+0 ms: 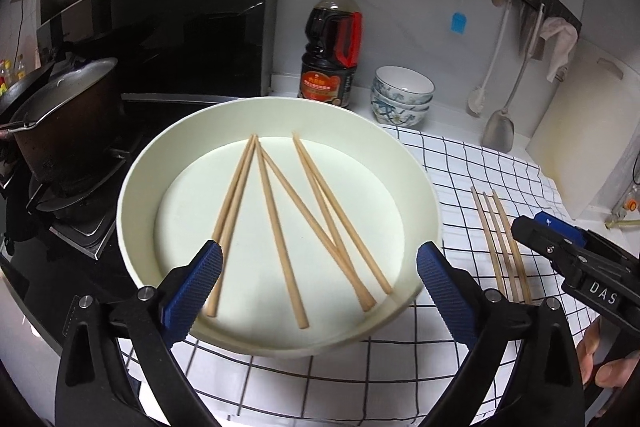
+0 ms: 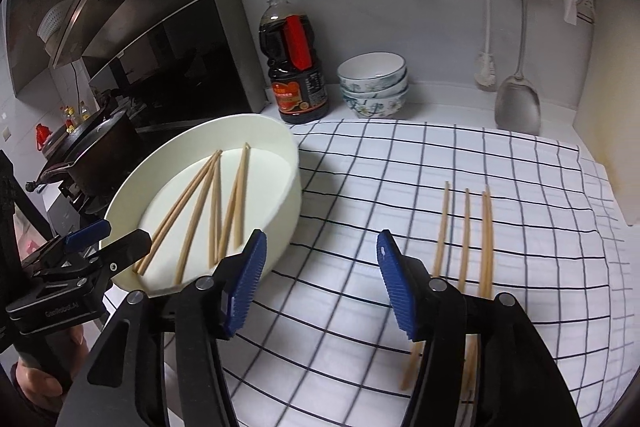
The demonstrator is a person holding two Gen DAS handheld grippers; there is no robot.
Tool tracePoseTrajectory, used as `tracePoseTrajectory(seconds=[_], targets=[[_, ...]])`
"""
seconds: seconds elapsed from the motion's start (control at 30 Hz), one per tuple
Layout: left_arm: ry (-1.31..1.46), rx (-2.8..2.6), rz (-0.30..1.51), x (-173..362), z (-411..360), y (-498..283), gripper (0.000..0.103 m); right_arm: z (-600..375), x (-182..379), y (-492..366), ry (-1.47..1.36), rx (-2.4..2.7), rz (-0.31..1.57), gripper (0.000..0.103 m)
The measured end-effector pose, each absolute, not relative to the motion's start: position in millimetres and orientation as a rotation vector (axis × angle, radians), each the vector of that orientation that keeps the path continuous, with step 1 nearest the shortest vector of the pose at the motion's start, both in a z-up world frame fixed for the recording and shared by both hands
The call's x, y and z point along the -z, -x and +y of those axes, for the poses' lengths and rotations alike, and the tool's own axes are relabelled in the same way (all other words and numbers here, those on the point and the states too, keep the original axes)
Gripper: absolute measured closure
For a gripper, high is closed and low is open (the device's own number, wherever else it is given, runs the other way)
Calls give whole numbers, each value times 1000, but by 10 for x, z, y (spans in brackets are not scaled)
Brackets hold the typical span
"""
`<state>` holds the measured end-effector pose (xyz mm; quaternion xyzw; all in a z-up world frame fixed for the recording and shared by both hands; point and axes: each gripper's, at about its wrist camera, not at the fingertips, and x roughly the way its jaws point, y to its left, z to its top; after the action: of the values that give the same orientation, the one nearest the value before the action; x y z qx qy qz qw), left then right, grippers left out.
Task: Organize utensils
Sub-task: 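Move both open tools back over the remaining chopsticks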
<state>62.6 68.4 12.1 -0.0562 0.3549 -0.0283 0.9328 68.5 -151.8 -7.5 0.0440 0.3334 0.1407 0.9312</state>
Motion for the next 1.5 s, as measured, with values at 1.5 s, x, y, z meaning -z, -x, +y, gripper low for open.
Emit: tracePoseTrajectory(seconds=[1.5], targets=[[-30,175,770,180,-696,-618,6,-2788,773,-921,-102,-16,872,35]])
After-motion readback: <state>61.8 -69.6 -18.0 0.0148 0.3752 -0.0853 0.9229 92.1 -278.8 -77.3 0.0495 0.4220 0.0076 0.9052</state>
